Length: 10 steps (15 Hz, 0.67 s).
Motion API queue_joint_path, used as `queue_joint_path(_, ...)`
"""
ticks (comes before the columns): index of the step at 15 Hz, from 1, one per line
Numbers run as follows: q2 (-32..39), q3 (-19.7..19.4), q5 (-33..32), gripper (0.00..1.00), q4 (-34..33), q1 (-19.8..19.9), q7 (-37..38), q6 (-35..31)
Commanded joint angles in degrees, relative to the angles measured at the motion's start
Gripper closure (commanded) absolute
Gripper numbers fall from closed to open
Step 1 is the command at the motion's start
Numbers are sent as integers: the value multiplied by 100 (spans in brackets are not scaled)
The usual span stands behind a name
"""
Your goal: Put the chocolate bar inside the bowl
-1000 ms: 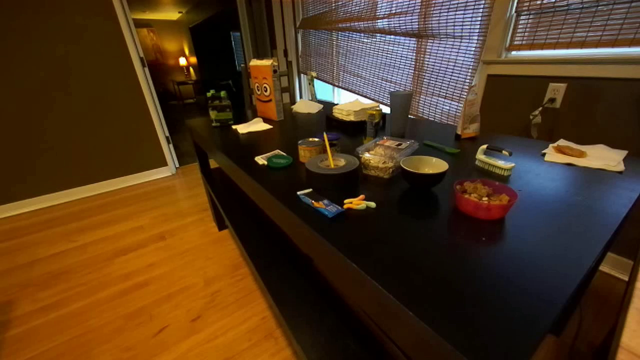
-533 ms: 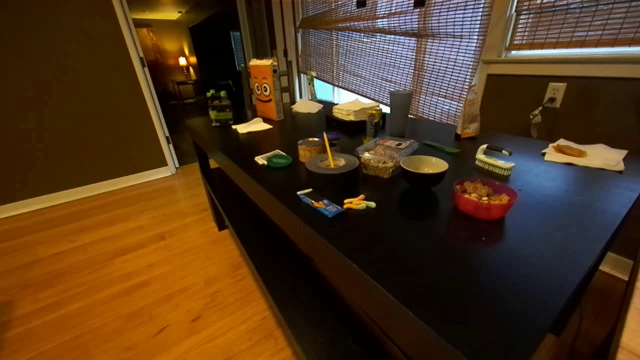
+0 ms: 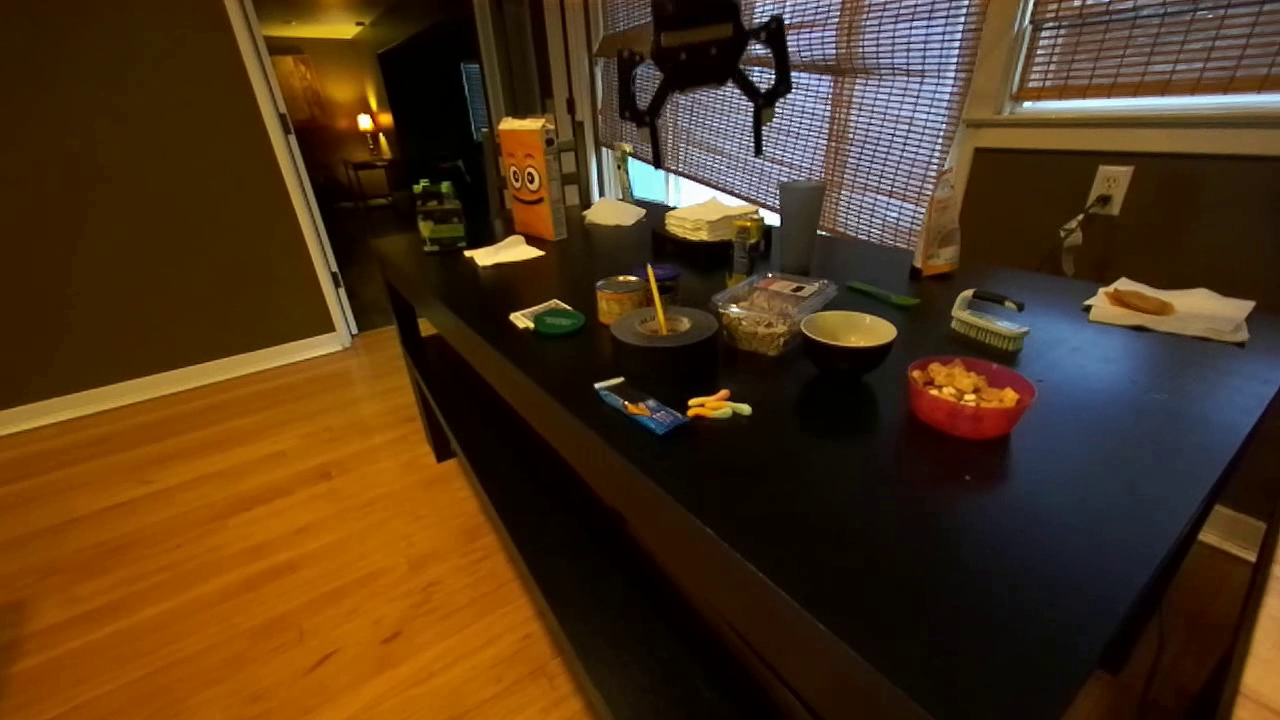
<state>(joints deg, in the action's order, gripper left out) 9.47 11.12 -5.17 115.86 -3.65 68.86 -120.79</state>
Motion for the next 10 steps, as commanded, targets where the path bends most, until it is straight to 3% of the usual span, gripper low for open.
queue_joint_path(1,1106,-458,-209,0,-861,-443,1227,-63)
queue_joint_path(6,2387,-926,-61,0,-1894,-1077,2840,221)
queue_joint_path(8,2835,-989,60,0,-2321,-1270,3352,618)
queue_joint_path(9,2325,-941,-2,0,-1667,-1113,2845,173)
queue_joint_path(10,2530,-956,-2,0,-1850,-1192,3047,305)
